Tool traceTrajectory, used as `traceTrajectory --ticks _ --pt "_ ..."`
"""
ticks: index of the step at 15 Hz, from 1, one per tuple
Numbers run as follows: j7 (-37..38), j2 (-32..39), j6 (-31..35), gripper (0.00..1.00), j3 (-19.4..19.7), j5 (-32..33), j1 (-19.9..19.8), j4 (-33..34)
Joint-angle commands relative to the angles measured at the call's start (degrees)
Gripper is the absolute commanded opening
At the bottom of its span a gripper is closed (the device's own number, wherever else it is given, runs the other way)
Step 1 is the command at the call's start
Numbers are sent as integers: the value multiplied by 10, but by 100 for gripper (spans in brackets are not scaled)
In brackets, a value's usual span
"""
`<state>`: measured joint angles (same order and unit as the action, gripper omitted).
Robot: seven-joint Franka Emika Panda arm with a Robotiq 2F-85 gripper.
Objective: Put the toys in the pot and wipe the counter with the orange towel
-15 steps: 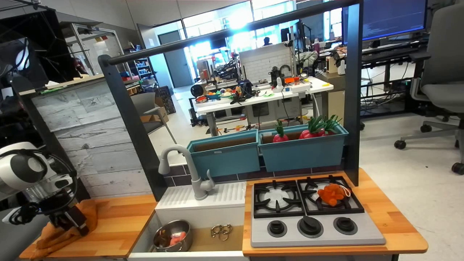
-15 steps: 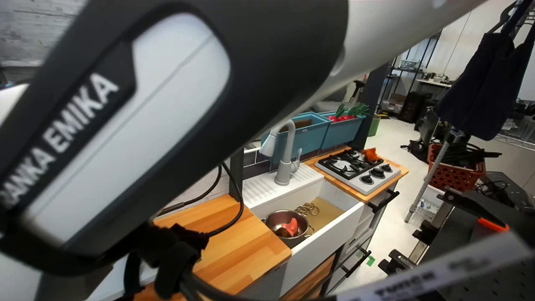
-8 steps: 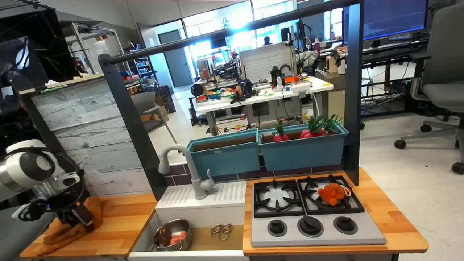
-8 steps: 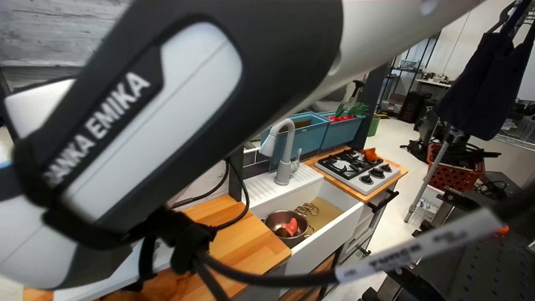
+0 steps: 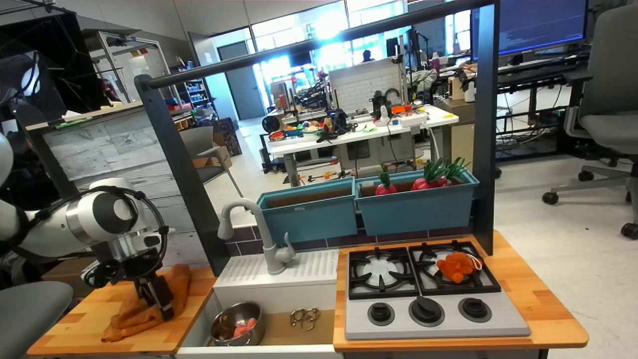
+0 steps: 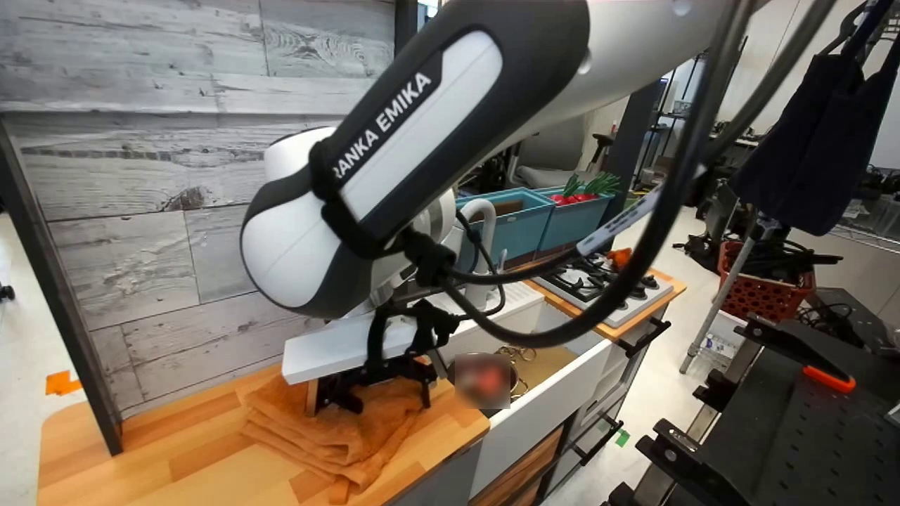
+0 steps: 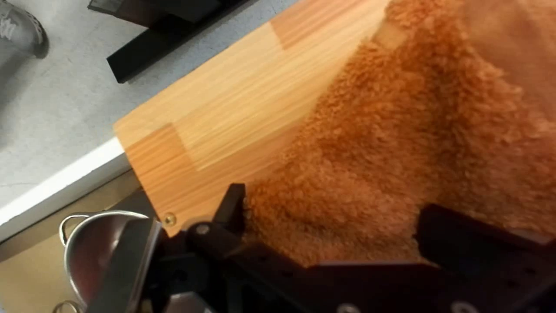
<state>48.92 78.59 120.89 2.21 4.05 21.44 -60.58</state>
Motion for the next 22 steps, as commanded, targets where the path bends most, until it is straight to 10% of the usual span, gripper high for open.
traceTrajectory --ticks 1,14,22 --pt "0 -18 2 100 -3 0 -1 -57" --pt "-27 9 81 100 -20 54 142 -44" --pt "-16 -15 2 100 4 17 80 -57"
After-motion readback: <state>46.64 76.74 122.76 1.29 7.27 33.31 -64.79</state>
